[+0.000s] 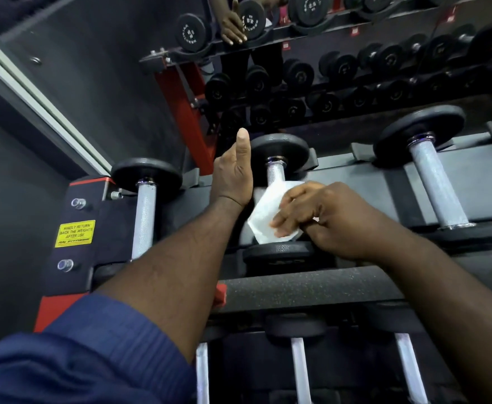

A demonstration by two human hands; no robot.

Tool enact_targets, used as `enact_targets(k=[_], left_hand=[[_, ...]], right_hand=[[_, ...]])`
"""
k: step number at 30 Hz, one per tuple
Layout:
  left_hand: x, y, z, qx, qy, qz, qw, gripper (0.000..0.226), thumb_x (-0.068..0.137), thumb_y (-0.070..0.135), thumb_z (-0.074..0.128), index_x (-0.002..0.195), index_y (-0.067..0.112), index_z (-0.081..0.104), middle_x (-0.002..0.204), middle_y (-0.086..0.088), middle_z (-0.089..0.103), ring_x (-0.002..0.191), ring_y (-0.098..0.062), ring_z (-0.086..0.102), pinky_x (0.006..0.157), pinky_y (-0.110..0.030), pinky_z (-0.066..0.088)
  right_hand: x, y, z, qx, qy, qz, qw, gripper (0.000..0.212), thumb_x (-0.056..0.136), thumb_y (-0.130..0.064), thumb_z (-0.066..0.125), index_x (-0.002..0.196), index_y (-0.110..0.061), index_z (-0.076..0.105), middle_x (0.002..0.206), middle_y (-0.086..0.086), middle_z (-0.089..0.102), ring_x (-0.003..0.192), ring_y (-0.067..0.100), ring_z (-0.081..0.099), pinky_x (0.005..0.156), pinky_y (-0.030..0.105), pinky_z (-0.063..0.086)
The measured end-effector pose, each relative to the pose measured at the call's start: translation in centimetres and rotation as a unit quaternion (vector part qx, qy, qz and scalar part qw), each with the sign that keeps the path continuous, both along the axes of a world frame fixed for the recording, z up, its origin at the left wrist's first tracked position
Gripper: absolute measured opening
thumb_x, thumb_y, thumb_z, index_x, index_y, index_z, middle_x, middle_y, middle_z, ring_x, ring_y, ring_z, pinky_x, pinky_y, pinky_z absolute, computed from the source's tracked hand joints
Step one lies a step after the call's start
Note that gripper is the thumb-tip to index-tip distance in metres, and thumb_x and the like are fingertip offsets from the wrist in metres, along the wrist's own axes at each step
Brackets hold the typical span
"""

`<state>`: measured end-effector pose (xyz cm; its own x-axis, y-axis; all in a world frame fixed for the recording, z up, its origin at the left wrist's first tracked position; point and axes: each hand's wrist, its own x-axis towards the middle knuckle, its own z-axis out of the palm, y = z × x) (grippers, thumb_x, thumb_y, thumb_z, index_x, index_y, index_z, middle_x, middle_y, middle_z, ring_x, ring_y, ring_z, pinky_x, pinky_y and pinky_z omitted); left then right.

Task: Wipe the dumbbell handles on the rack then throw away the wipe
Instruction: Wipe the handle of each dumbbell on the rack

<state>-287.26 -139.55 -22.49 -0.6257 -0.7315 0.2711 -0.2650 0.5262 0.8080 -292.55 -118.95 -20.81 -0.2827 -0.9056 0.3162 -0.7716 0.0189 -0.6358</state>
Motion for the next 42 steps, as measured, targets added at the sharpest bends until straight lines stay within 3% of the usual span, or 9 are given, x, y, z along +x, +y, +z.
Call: enact_targets(k=[5, 10, 16, 23, 27, 32, 37, 39, 42], left_hand=[[1.6, 1.2, -0.7, -0.009, -0.051, -0.023, 0.998, 0.055, 0.112, 0.05, 0.027, 0.132, 0.01, 0.06, 0.076, 0.02, 0.046, 0.07, 0.013, 0.045, 0.069, -0.023, 0.033], [1.3, 0.6, -1.0, -0.061, -0.038, -0.017, 0.997, 0.051, 0.107, 0.062, 0.025, 0.092, 0.023, 0.053, 0.066, 0.008, 0.046, 0.06, -0.003, 0.047, 0.06, -0.025, 0.038], [1.0, 0.9, -0.7, -0.082, -0.028, -0.003, 0.996, 0.05, 0.096, 0.073, 0.019, 0.08, 0.032, 0.043, 0.057, 0.01, 0.048, 0.059, 0.005, 0.051, 0.053, -0.01, 0.033], [0.9, 0.7, -1.2, -0.087, 0.019, 0.005, 0.996, 0.06, 0.087, 0.087, 0.01, 0.073, 0.038, 0.041, 0.055, 0.01, 0.043, 0.054, -0.004, 0.046, 0.051, -0.014, 0.032], [0.9, 0.6, -1.0, -0.085, 0.013, 0.008, 0.996, 0.058, 0.085, 0.089, 0.007, 0.073, 0.046, 0.045, 0.057, 0.018, 0.048, 0.056, -0.003, 0.049, 0.051, -0.015, 0.031], [1.2, 0.7, -1.2, -0.088, 0.009, 0.009, 0.996, 0.057, 0.09, 0.083, 0.012, 0.077, 0.037, 0.044, 0.053, 0.008, 0.043, 0.053, -0.005, 0.047, 0.05, -0.015, 0.033], [1.0, 0.3, -1.3, -0.096, -0.023, 0.012, 0.995, 0.046, 0.104, 0.063, 0.023, 0.083, 0.029, 0.046, 0.056, 0.005, 0.045, 0.057, 0.003, 0.052, 0.049, -0.011, 0.032], [1.0, 0.1, -1.5, -0.103, -0.027, 0.014, 0.994, 0.041, 0.108, 0.055, 0.027, 0.083, 0.029, 0.046, 0.055, 0.006, 0.044, 0.057, 0.003, 0.052, 0.049, -0.01, 0.031], [1.0, 0.1, -1.7, -0.097, -0.028, 0.017, 0.995, 0.042, 0.11, 0.051, 0.03, 0.084, 0.024, 0.049, 0.054, 0.006, 0.041, 0.054, -0.002, 0.049, 0.049, -0.013, 0.032]], right_hand=[[-1.2, -2.0, 0.2, 0.016, 0.04, -0.048, 0.998, 0.042, 0.092, -0.003, 0.06, 0.129, -0.02, 0.07, 0.139, -0.005, 0.063, 0.136, 0.012, 0.048, 0.117, 0.018, 0.028], [-0.8, 0.2, 0.1, 0.03, -0.025, 0.054, 0.998, 0.035, 0.083, 0.006, 0.069, 0.098, -0.024, 0.082, 0.11, -0.016, 0.075, 0.123, -0.002, 0.058, 0.109, 0.027, 0.046], [-1.4, -2.3, -1.9, -0.07, -0.012, -0.038, 0.997, 0.028, 0.096, -0.009, 0.066, 0.121, -0.02, 0.075, 0.134, -0.007, 0.066, 0.139, 0.006, 0.047, 0.119, 0.027, 0.035], [-1.1, -0.7, -1.0, -0.08, -0.158, -0.068, 0.982, 0.027, 0.075, -0.002, 0.068, 0.078, -0.025, 0.081, 0.085, -0.012, 0.076, 0.089, 0.009, 0.071, 0.085, 0.037, 0.058], [-0.8, -2.8, 0.0, -0.065, -0.153, -0.128, 0.978, 0.027, 0.079, -0.011, 0.068, 0.091, -0.031, 0.08, 0.098, -0.013, 0.074, 0.093, 0.001, 0.065, 0.085, 0.024, 0.054], [0.6, -0.2, 0.7, 0.019, -0.149, -0.043, 0.988, 0.023, 0.077, -0.007, 0.069, 0.075, -0.027, 0.078, 0.076, -0.01, 0.073, 0.071, 0.009, 0.067, 0.068, 0.027, 0.054], [-0.5, -1.7, 0.1, -0.016, -0.135, -0.132, 0.982, 0.03, 0.087, -0.016, 0.073, 0.108, -0.037, 0.069, 0.111, -0.008, 0.057, 0.098, 0.0, 0.059, 0.081, 0.016, 0.054], [-0.1, -1.9, -0.1, 0.004, -0.187, -0.182, 0.965, 0.03, 0.091, -0.027, 0.072, 0.119, -0.035, 0.063, 0.117, -0.01, 0.058, 0.098, -0.003, 0.062, 0.084, 0.021, 0.056], [0.9, -0.7, -0.5, 0.118, -0.252, -0.201, 0.939, 0.021, 0.093, -0.037, 0.071, 0.11, -0.024, 0.069, 0.094, -0.008, 0.073, 0.082, 0.006, 0.067, 0.083, 0.035, 0.058]])
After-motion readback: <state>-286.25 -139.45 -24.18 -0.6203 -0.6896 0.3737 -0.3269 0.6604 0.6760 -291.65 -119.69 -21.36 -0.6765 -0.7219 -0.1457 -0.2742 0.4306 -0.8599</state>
